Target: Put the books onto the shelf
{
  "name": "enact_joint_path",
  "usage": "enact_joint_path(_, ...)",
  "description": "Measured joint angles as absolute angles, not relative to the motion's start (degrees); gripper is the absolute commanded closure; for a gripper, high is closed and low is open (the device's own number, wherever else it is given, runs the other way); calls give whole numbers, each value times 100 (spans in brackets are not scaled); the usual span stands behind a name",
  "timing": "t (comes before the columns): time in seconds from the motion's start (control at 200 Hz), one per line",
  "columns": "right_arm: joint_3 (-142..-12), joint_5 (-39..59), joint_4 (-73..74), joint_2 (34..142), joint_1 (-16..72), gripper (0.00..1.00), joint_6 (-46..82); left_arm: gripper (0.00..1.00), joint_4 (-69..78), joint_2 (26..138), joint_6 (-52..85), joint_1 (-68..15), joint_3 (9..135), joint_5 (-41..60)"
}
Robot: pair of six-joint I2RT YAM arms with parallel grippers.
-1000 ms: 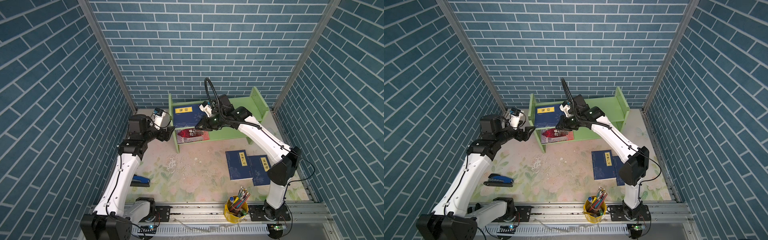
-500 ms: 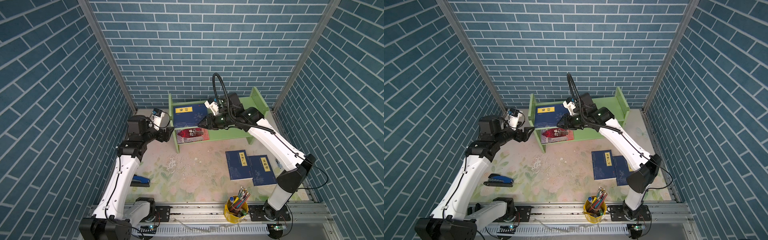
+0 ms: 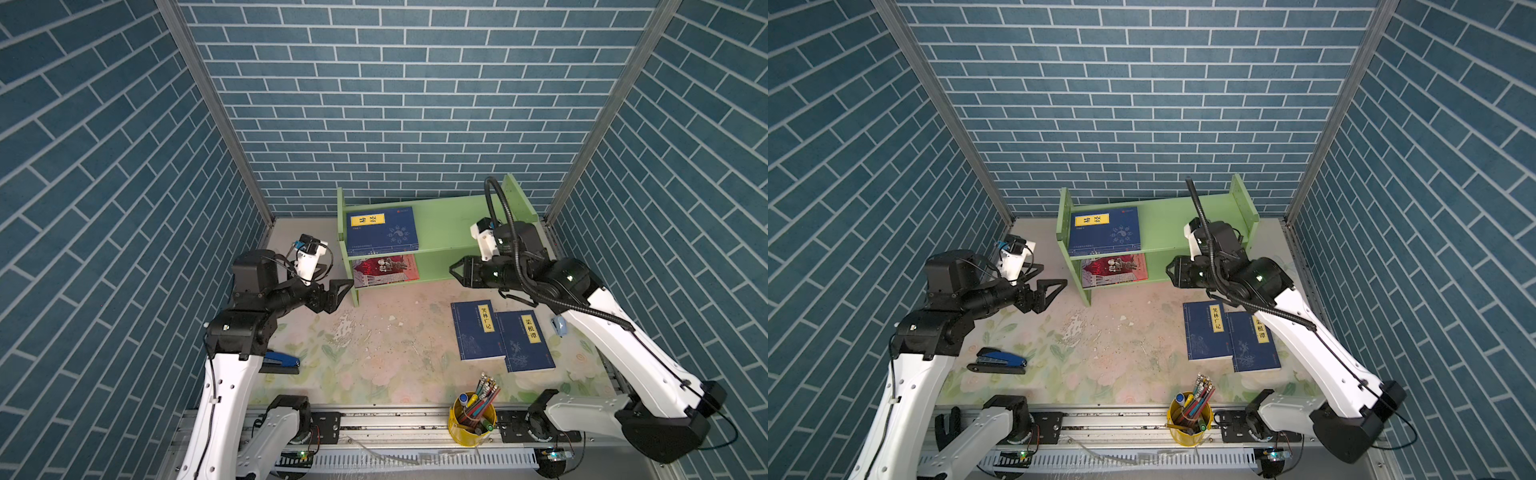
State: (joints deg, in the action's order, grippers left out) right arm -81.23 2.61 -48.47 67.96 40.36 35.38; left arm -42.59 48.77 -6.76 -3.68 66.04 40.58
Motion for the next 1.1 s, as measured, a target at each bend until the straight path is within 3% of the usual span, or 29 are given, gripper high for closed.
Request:
enact_joint_path(0.26,-5201,-331,-4250,5124,3081,49,4311,8,-4475,4799,-349,-368,6267,4694)
enact_joint_path(0.405,-4250,-563,-4005,4580,2764,46,4639,7,-4405,4960,-113,-368,6077,4890)
enact_joint_path(0.77,-3402,-495,-2818,5284,2145,45,4838,7,-4274,5011,-45,-368,5826,5774)
enact_joint_path(1.1,-2644,-185,-1824,5524,1463,45,4943,7,-4287,5006,-86,-366,5629,5822)
